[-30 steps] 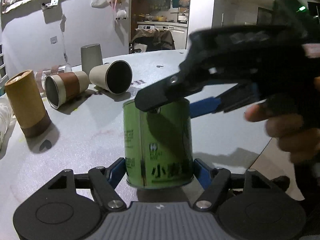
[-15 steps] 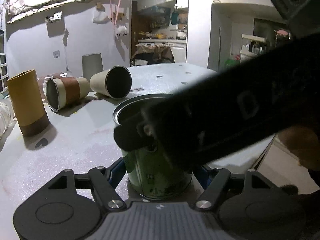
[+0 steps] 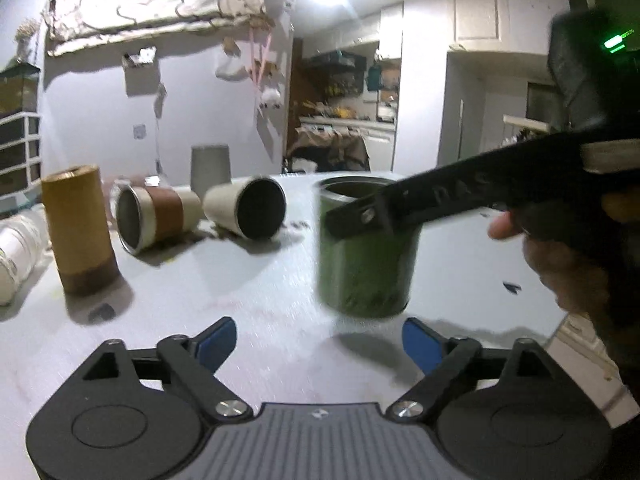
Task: Flip cup upright
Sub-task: 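Grasp the green can with the right tool while the left tool releases it, then set the green can upright on the table with the right tool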
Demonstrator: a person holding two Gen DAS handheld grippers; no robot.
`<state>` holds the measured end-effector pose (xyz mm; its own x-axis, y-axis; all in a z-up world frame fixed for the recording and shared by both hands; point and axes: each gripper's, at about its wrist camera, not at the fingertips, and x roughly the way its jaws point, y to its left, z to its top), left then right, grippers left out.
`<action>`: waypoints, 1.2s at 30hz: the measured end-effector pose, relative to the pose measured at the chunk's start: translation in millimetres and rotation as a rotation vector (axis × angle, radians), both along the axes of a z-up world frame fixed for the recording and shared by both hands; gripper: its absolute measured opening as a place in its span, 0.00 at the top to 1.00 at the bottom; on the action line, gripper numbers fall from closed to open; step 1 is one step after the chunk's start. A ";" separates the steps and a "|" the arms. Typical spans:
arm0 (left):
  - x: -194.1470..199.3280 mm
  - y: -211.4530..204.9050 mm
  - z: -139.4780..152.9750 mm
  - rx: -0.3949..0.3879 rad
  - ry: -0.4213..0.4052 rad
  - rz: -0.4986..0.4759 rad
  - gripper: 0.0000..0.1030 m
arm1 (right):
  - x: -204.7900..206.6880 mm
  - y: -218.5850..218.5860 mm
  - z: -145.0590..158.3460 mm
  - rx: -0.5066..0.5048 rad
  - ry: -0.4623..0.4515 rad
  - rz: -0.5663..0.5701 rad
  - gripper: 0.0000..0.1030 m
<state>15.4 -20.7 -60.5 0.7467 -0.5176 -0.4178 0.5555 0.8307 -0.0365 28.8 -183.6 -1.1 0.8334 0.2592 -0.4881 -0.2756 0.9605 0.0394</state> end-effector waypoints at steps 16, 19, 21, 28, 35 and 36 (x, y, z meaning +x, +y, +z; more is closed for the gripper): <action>-0.5 0.8 12.6 -0.048 -0.057 0.077 0.06 | 144.8 -199.6 1.5 -0.059 -0.054 -0.632 0.28; -0.5 0.4 12.1 -0.042 -0.061 0.088 0.06 | 162.5 -219.9 -6.6 -0.042 -0.031 -0.684 0.28; -0.2 0.4 11.9 -0.039 -0.064 0.093 0.06 | 171.5 -225.3 -14.6 -0.057 -0.008 -0.714 0.28; 0.8 1.2 13.5 -0.035 -0.071 0.104 0.06 | 176.7 -243.8 -30.1 -0.036 0.030 -0.756 0.28; 5.3 0.6 16.3 -0.022 -0.086 0.123 0.00 | 152.5 -243.1 -19.5 0.018 -0.015 -0.727 0.09; 6.8 -0.1 16.9 -0.018 -0.087 0.128 0.00 | 145.5 -240.1 -16.0 0.020 -0.025 -0.711 0.08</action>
<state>22.2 -20.8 -43.6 0.8401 -0.4228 -0.3397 0.4468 0.8946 -0.0085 174.3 -423.7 -17.1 0.8150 -0.3429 -0.4671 0.4163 0.9072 0.0603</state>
